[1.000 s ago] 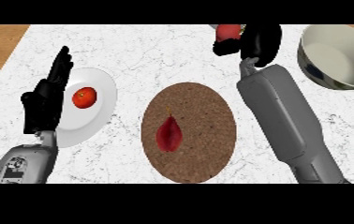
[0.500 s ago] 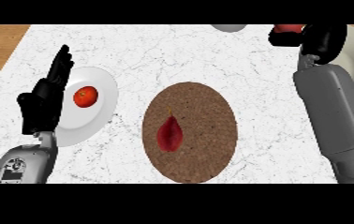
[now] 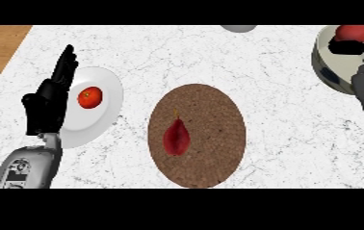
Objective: Pick the bell pepper from the placemat and place it in the bowl
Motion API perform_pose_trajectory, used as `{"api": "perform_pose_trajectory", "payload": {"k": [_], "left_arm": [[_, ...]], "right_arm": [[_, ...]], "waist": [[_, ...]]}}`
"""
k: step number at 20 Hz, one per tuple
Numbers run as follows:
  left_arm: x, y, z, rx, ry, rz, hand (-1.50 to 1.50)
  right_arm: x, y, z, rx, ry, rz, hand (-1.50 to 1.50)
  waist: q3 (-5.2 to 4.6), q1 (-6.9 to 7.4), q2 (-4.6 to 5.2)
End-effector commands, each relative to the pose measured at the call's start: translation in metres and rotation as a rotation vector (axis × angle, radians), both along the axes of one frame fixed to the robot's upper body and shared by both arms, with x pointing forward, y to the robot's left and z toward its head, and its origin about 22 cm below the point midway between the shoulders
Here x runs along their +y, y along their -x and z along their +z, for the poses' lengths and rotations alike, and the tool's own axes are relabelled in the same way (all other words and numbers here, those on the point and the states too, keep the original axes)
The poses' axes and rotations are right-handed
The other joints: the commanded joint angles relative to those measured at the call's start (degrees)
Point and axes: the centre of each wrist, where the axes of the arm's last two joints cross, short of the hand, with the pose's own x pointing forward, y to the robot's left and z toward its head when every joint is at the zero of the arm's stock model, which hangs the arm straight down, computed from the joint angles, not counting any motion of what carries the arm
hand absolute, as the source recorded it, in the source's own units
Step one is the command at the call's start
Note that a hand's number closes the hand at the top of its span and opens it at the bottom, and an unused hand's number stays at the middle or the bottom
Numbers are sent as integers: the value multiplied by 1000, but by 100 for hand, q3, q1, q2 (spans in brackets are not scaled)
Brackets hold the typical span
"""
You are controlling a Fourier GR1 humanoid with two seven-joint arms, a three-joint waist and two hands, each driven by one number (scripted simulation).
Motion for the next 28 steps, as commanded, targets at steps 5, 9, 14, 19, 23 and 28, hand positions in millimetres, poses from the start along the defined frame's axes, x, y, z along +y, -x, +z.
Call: {"api": "perform_pose_trajectory", "payload": {"k": [5, 9, 14, 19, 23, 28], "left_arm": [[-9, -6, 10, -17, -8, -45, 0], [-20, 2, -1, -5, 12, -41, 0], [-17, -6, 11, -20, 4, -35, 0], [-9, -9, 10, -19, 2, -36, 0], [-8, -11, 4, -20, 6, -39, 0], [-19, -11, 6, -13, 7, -24, 0]], "right_arm": [[-77, 24, -25, 95, 117, -159, 150], [-96, 34, -23, 58, 15, -156, 150], [-85, 32, -46, 71, -166, -82, -150], [-97, 46, -56, -23, -222, 17, -150], [-113, 47, -32, -159, -206, 40, -150], [-134, 62, -30, -237, -290, 42, -150]], "waist": [[17, 167, 71], [30, 203, 77], [45, 259, 115], [53, 225, 136], [44, 221, 141], [33, 145, 82]]}}
